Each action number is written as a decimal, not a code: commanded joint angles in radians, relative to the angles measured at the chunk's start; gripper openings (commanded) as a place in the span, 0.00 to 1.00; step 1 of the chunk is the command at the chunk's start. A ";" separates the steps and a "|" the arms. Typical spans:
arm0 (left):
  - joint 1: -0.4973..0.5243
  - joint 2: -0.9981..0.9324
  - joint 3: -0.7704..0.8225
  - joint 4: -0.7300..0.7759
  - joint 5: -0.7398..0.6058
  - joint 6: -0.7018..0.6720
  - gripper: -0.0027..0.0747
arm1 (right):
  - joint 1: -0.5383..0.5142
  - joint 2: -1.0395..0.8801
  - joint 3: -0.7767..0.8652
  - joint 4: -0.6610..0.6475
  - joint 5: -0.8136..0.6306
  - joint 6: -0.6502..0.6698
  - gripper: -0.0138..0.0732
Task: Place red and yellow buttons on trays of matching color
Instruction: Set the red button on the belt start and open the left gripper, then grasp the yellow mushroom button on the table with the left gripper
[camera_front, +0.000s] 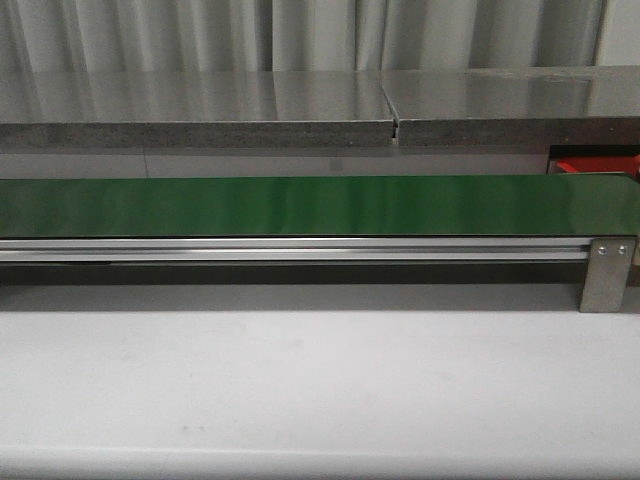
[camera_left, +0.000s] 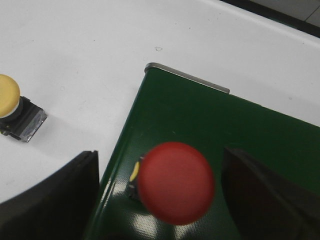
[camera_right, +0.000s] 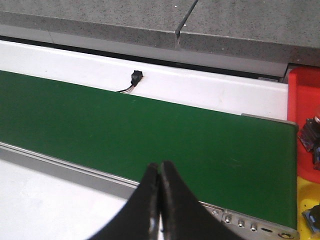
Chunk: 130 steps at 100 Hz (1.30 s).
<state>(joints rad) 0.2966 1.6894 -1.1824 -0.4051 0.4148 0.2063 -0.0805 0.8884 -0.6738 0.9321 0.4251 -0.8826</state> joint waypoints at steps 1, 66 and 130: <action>-0.005 -0.057 -0.025 -0.027 -0.047 0.002 0.75 | 0.001 -0.015 -0.027 0.017 -0.037 -0.005 0.07; 0.029 -0.153 -0.027 -0.052 -0.051 0.002 0.75 | 0.001 -0.015 -0.027 0.017 -0.037 -0.005 0.07; 0.211 -0.058 -0.035 -0.030 -0.049 0.002 0.75 | 0.001 -0.015 -0.027 0.017 -0.037 -0.005 0.07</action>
<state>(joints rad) 0.5036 1.6503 -1.1824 -0.4230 0.4179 0.2084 -0.0805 0.8884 -0.6738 0.9321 0.4251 -0.8822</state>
